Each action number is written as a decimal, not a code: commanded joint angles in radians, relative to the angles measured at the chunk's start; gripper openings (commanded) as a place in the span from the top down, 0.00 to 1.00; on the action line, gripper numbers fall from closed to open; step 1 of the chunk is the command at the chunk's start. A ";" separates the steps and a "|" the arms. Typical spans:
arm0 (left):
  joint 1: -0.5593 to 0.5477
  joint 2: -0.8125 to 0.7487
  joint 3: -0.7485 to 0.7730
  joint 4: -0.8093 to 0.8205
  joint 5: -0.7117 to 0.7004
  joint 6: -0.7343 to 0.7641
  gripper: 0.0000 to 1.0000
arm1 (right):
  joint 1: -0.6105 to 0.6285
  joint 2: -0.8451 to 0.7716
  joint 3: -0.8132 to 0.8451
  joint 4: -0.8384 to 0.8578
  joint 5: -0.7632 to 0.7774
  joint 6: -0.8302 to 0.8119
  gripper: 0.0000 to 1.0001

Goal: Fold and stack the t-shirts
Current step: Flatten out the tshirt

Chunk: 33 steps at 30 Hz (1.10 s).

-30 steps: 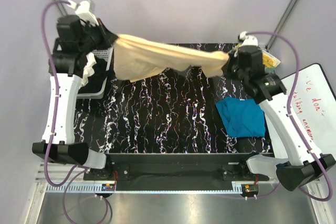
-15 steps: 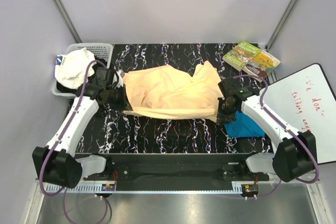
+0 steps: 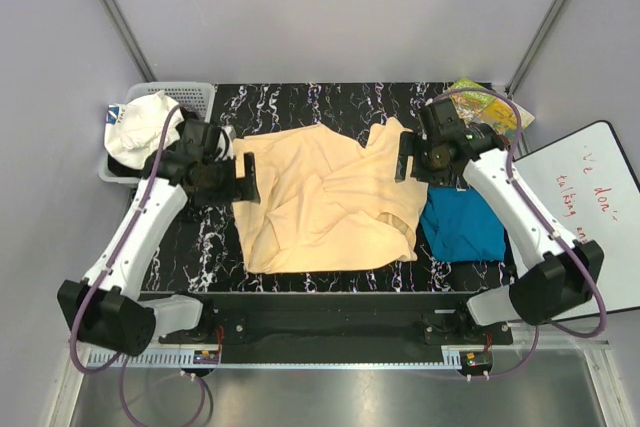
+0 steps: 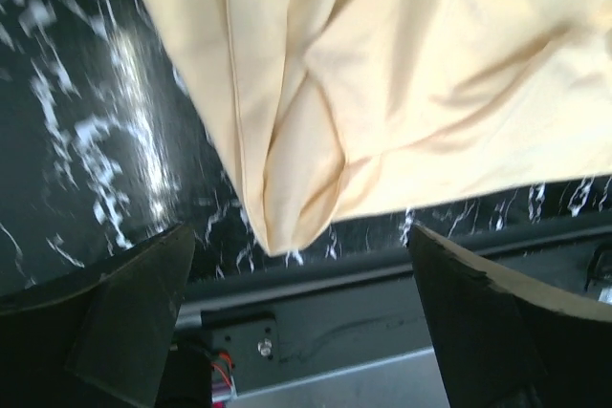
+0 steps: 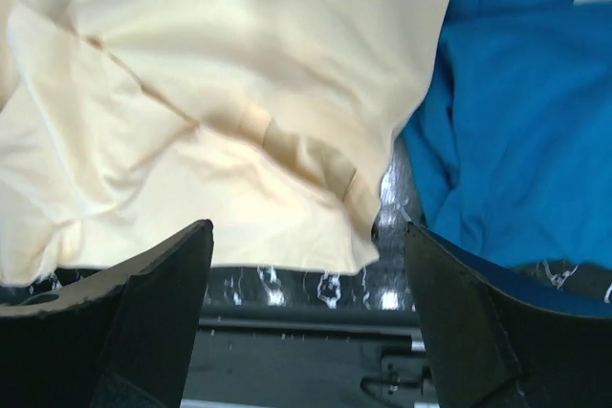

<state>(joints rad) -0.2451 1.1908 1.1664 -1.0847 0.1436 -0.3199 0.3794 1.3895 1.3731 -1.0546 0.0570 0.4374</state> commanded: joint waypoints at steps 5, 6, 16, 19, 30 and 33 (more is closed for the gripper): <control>-0.002 0.404 0.417 0.198 -0.141 0.081 0.01 | -0.007 0.342 0.211 0.093 0.136 -0.081 0.13; -0.002 0.511 0.467 0.192 -0.141 0.085 0.01 | -0.008 0.406 0.269 0.096 0.130 -0.083 0.14; 0.004 1.024 1.073 0.166 -0.045 0.041 0.01 | -0.028 0.626 0.579 0.094 0.202 -0.147 0.08; 0.016 1.121 1.134 0.164 -0.035 0.012 0.01 | -0.042 0.666 0.613 0.094 0.211 -0.161 0.08; 0.038 1.325 1.201 0.123 0.013 -0.024 0.11 | -0.109 0.737 0.670 0.085 0.175 -0.177 0.09; 0.038 1.336 1.205 0.117 0.017 -0.019 0.62 | -0.120 0.738 0.682 0.085 0.164 -0.187 0.09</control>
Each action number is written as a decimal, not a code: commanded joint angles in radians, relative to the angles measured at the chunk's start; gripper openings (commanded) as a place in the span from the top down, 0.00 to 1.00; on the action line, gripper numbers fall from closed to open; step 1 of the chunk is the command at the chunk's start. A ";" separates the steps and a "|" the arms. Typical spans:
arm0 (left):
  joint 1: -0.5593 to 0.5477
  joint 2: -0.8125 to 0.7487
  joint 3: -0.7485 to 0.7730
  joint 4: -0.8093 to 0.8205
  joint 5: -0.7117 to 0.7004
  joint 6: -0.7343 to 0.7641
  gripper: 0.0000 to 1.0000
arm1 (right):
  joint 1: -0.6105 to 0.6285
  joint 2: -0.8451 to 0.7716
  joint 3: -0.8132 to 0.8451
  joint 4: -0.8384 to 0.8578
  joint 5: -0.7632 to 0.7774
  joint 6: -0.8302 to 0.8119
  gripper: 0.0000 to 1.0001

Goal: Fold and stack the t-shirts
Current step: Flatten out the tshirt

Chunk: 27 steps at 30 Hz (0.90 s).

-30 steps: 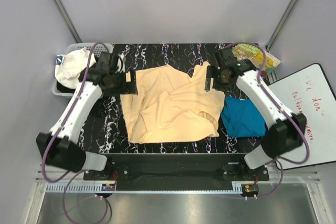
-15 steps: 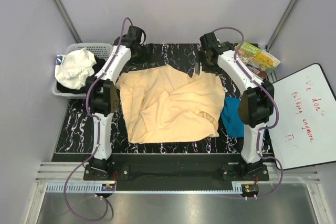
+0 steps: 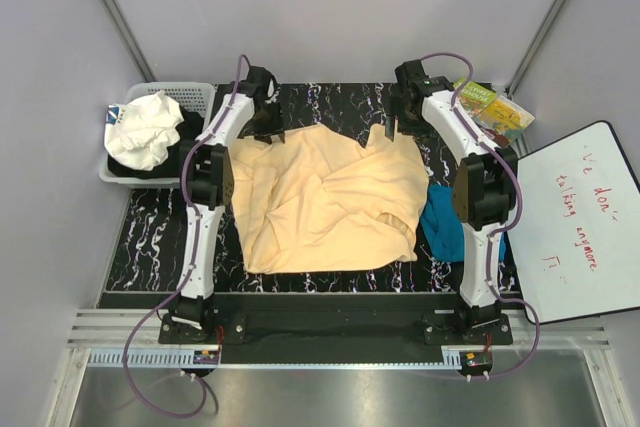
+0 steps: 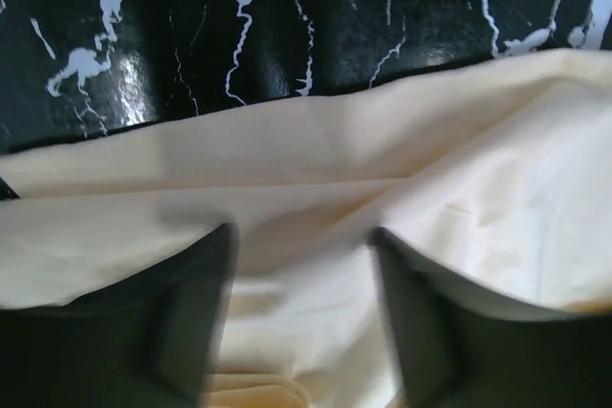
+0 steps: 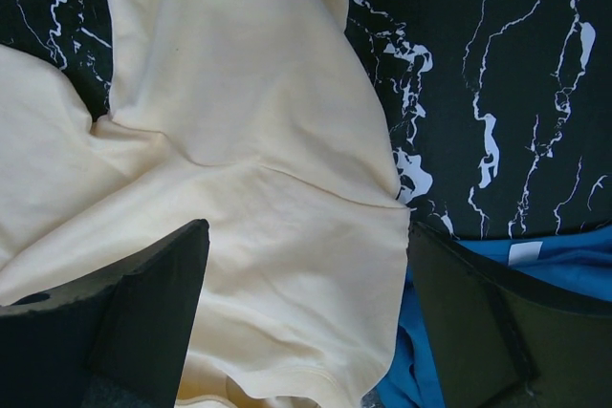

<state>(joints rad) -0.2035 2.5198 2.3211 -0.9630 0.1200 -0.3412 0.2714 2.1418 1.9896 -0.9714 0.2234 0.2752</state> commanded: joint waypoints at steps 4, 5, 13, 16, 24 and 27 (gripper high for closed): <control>-0.004 -0.050 0.028 -0.019 0.023 0.002 1.00 | -0.018 -0.005 0.069 0.002 -0.018 -0.034 0.10; -0.004 -0.074 0.012 -0.017 0.020 0.005 1.00 | -0.018 -0.002 0.066 0.002 -0.025 -0.034 0.10; -0.045 -0.441 -0.345 -0.013 -0.002 0.044 1.00 | -0.018 -0.002 0.031 0.003 -0.042 -0.028 0.11; -0.073 -0.553 -0.534 -0.014 -0.005 0.044 1.00 | -0.018 0.000 0.018 0.003 -0.047 -0.033 0.11; -0.149 -0.616 -0.932 -0.135 0.111 -0.010 1.00 | -0.020 0.004 -0.011 0.002 -0.047 -0.045 0.12; -0.172 -0.673 -0.988 -0.143 0.127 -0.015 0.87 | -0.018 0.006 -0.009 0.002 -0.047 -0.047 0.12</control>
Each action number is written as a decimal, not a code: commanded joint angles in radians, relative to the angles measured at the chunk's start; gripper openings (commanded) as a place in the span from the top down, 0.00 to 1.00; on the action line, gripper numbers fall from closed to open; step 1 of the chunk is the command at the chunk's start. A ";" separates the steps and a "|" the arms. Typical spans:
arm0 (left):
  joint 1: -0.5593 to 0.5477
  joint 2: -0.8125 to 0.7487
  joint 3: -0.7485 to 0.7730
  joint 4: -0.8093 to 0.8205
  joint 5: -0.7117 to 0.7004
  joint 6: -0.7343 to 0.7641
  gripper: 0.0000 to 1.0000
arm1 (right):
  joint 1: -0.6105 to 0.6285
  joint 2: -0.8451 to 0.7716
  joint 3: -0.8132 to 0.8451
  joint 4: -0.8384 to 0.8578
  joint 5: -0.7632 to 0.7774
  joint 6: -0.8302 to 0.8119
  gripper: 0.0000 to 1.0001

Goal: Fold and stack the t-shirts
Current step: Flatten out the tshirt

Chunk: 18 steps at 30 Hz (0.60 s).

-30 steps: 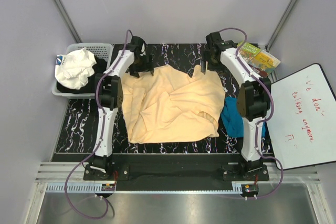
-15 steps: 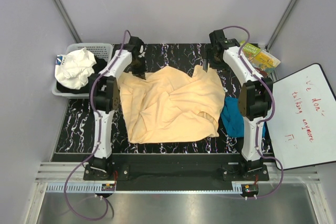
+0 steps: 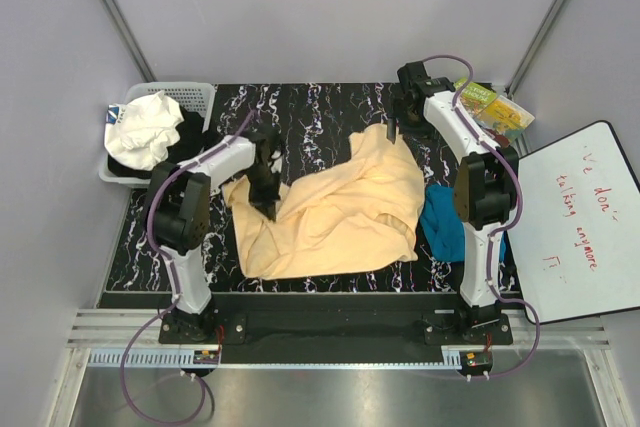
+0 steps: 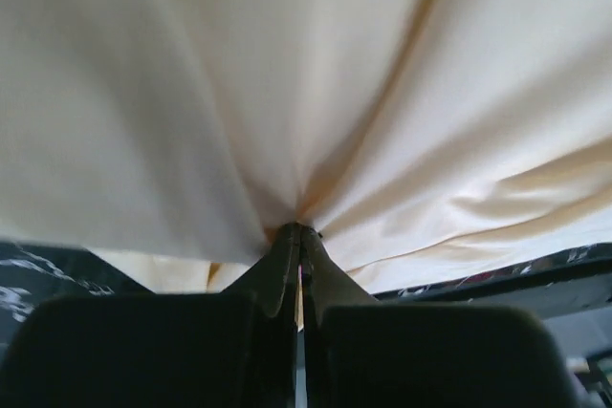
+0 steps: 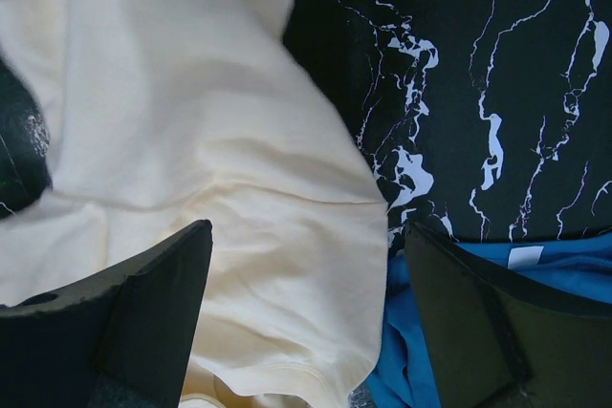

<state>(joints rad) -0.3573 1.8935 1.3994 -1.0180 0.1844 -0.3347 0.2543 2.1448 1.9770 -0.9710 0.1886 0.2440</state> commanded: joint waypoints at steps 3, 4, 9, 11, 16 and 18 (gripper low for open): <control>-0.032 -0.143 0.016 -0.083 -0.034 -0.001 0.10 | -0.004 0.007 0.009 0.002 -0.020 -0.014 0.12; -0.035 -0.183 0.048 -0.071 -0.083 0.011 0.01 | -0.003 0.012 0.013 0.002 -0.026 -0.012 0.12; -0.023 -0.182 0.228 -0.019 -0.154 0.037 0.01 | -0.003 0.018 0.023 0.002 -0.038 -0.006 0.12; -0.013 -0.143 0.277 -0.027 -0.157 0.042 0.01 | -0.003 0.018 0.023 -0.001 -0.043 -0.003 0.12; 0.046 -0.050 0.286 -0.030 -0.166 0.026 0.01 | -0.003 0.018 0.013 -0.003 -0.055 0.009 0.13; 0.075 -0.051 0.262 -0.027 -0.158 0.023 0.01 | -0.004 0.014 0.006 -0.003 -0.063 0.014 0.13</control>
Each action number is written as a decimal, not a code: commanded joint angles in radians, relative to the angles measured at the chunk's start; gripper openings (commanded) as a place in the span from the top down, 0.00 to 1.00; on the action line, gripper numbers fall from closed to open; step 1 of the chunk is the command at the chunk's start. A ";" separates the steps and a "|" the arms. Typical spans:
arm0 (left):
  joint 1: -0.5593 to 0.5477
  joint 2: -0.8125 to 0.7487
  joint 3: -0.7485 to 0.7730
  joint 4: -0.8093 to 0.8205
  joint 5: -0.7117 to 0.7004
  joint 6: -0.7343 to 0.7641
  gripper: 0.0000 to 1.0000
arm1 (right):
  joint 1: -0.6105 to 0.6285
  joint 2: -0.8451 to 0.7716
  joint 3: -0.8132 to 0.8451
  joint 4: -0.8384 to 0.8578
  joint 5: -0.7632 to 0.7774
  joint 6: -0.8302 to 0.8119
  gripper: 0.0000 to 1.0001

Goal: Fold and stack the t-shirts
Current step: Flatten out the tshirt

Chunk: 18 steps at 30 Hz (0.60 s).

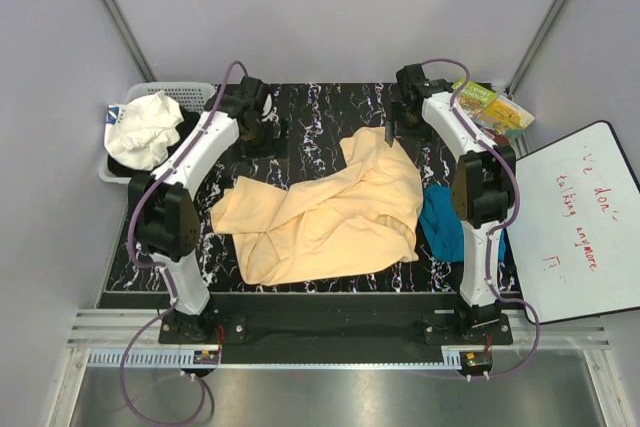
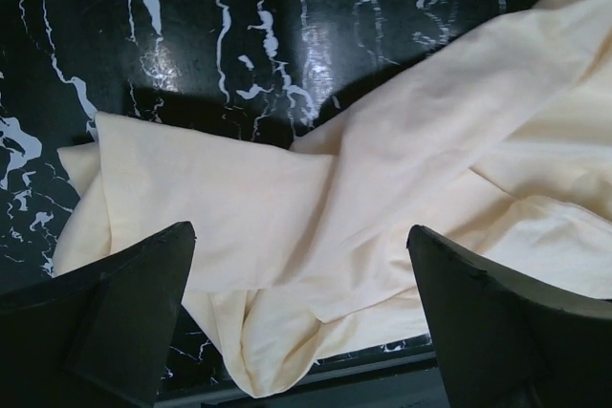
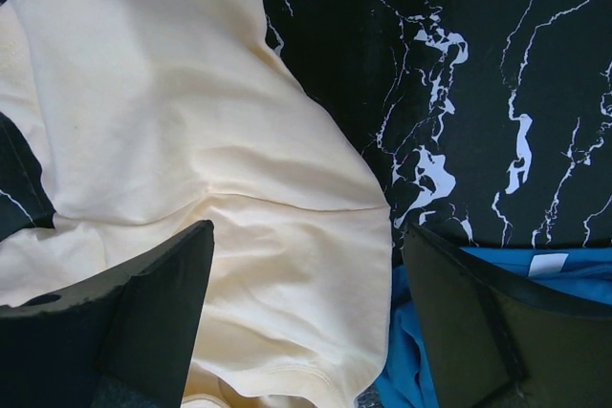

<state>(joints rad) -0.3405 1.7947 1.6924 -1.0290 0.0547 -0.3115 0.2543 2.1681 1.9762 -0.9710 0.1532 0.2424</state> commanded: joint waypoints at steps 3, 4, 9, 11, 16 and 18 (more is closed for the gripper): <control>0.112 0.032 -0.101 0.009 -0.021 0.020 0.01 | -0.003 -0.008 -0.002 -0.001 -0.040 0.024 0.14; 0.142 0.031 -0.126 0.017 -0.016 0.025 0.01 | -0.003 -0.010 -0.004 0.000 -0.043 0.026 0.14; 0.215 0.057 -0.142 0.052 0.005 0.045 0.01 | -0.003 0.002 -0.007 -0.001 -0.078 0.037 0.16; 0.230 0.072 -0.140 0.063 0.010 0.049 0.01 | -0.003 0.006 -0.007 -0.001 -0.081 0.040 0.16; 0.242 0.143 -0.108 0.095 0.057 0.064 0.01 | -0.001 0.009 -0.007 0.000 -0.093 0.041 0.16; 0.242 0.181 -0.088 0.109 0.077 0.066 0.01 | -0.003 0.006 -0.007 -0.001 -0.093 0.040 0.16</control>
<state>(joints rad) -0.0971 1.9167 1.5509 -0.9714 0.0750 -0.2710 0.2543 2.1769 1.9678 -0.9707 0.0837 0.2737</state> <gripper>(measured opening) 0.987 0.840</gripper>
